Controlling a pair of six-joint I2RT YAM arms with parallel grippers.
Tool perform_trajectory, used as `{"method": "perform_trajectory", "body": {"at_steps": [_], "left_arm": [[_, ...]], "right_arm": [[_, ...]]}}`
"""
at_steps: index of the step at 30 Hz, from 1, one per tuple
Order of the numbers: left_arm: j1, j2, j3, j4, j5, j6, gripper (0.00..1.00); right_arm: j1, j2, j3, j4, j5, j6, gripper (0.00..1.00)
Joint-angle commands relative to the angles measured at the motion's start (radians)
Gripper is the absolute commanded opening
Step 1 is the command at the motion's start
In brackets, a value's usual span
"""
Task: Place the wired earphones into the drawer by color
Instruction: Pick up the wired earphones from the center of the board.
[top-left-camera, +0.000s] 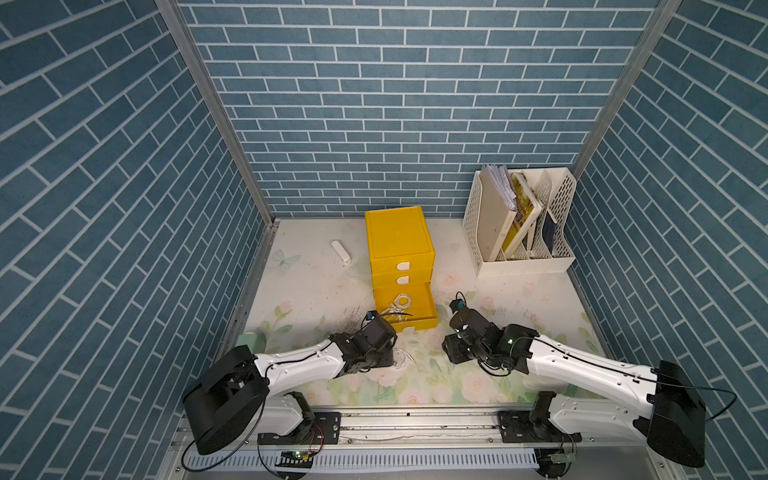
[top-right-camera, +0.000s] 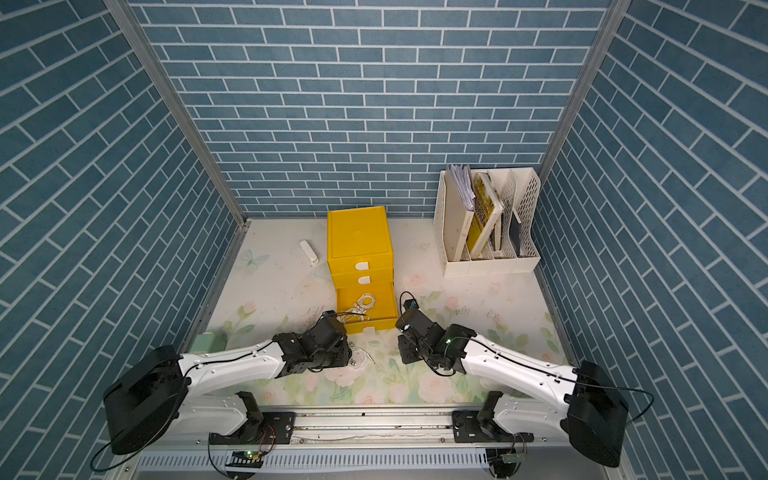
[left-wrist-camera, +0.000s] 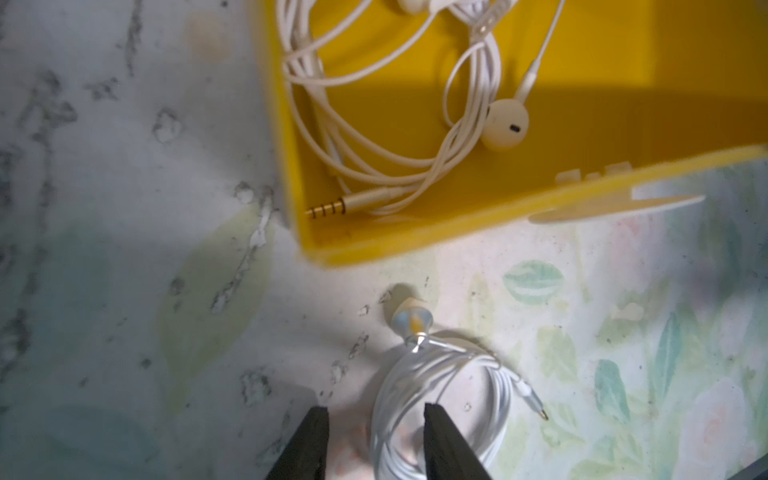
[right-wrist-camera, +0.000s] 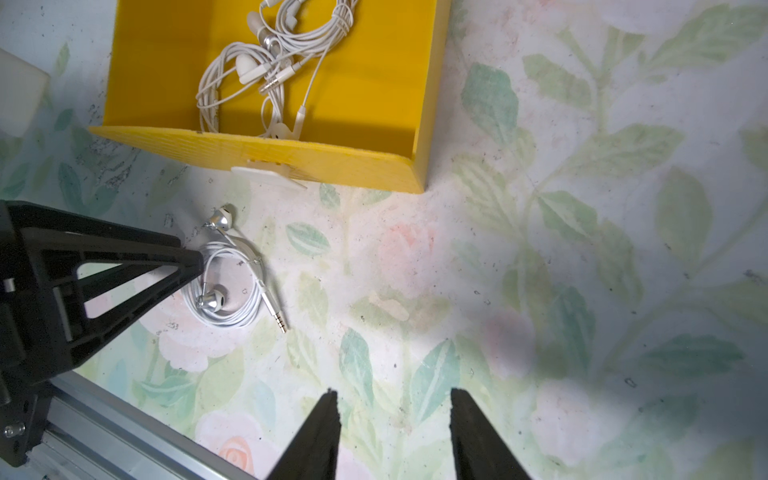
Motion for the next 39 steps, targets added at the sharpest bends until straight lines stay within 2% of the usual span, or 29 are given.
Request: {"method": "perform_trajectory", "body": {"at_steps": [1,5,15,24,31,39], "left_arm": [[0.000,-0.034,-0.027,-0.048,-0.026,-0.013,0.45],[-0.001,-0.042,-0.049,-0.038,-0.016,-0.014,0.45],[-0.001,0.075,-0.017,-0.018,0.006,0.033,0.42],[-0.012,0.155,0.018,-0.064,0.011,0.080,0.32],[-0.028,0.203,0.044,-0.087,-0.007,0.096,0.19],[-0.043,0.183,0.068,-0.097,-0.039,0.085,0.08]], "right_arm": [[-0.005,-0.008,-0.011,-0.018,0.014,0.011,0.46],[-0.005,-0.002,-0.008,-0.014,0.010,0.011,0.46],[-0.005,-0.003,-0.011,-0.015,0.012,0.011,0.46],[-0.007,-0.019,-0.024,-0.017,0.014,0.011,0.46],[-0.006,-0.020,-0.033,-0.012,0.018,0.009,0.46],[-0.007,-0.023,-0.031,-0.017,0.023,0.005,0.46]]}}
